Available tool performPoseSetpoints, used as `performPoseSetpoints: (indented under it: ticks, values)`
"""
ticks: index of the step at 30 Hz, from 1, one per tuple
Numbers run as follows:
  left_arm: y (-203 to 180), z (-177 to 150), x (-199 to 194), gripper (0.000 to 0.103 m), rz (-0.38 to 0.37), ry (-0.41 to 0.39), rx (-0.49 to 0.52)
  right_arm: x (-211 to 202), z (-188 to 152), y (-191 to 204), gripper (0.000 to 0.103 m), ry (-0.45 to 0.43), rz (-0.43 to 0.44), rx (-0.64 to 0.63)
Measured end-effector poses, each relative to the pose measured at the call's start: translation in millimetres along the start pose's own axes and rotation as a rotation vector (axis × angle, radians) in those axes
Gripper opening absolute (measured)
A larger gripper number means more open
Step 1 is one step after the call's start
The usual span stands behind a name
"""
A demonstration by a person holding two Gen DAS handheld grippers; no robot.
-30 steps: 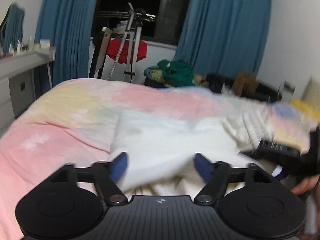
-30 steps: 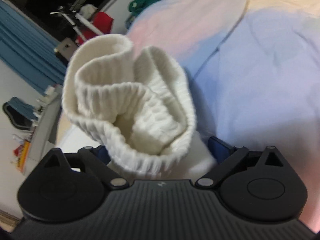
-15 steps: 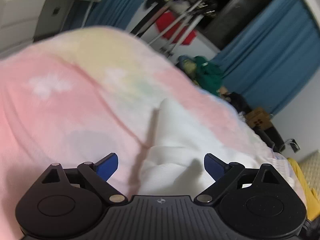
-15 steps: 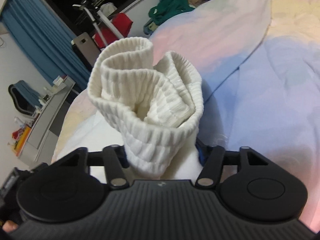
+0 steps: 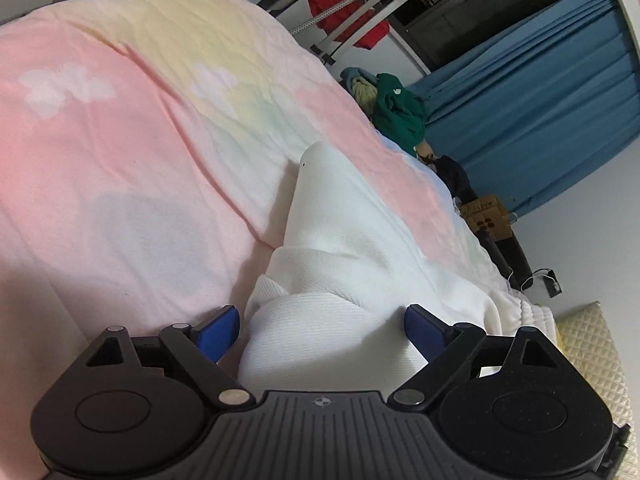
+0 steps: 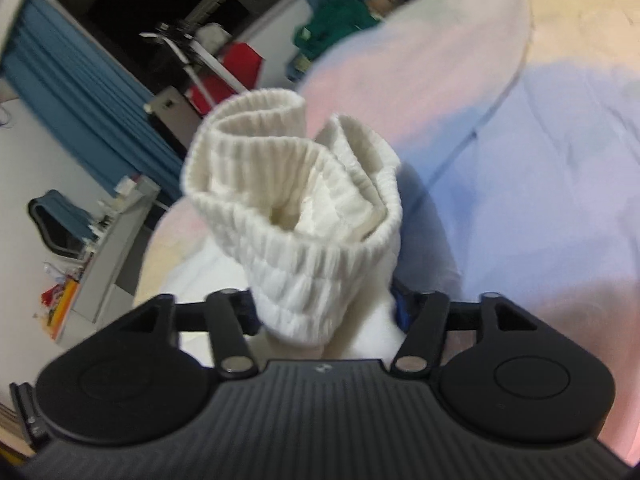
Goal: Fold clothes
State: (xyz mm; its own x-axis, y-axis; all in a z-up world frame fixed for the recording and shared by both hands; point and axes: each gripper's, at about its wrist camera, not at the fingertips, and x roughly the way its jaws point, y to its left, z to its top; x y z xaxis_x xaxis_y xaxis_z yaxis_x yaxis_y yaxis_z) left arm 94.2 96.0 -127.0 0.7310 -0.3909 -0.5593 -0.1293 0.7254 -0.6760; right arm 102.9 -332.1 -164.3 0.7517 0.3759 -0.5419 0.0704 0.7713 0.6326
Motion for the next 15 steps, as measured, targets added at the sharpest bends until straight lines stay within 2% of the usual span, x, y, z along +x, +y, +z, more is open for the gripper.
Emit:
performPoseSetpoints:
  ticks: [4,7,15]
  values:
    - [5,1,5,0.088,-0.016,0.016,-0.031,7,-5,10,0.079,0.006,-0.033,-0.072]
    - [2,1,8,0.086,-0.013,0.016,-0.017,8,-7,11,0.078,0.010,-0.042,-0.084]
    - [-12,-3,7,0.078,0.031,-0.002,0.037,1,-8,18,0.056,-0.007,-0.062,-0.148]
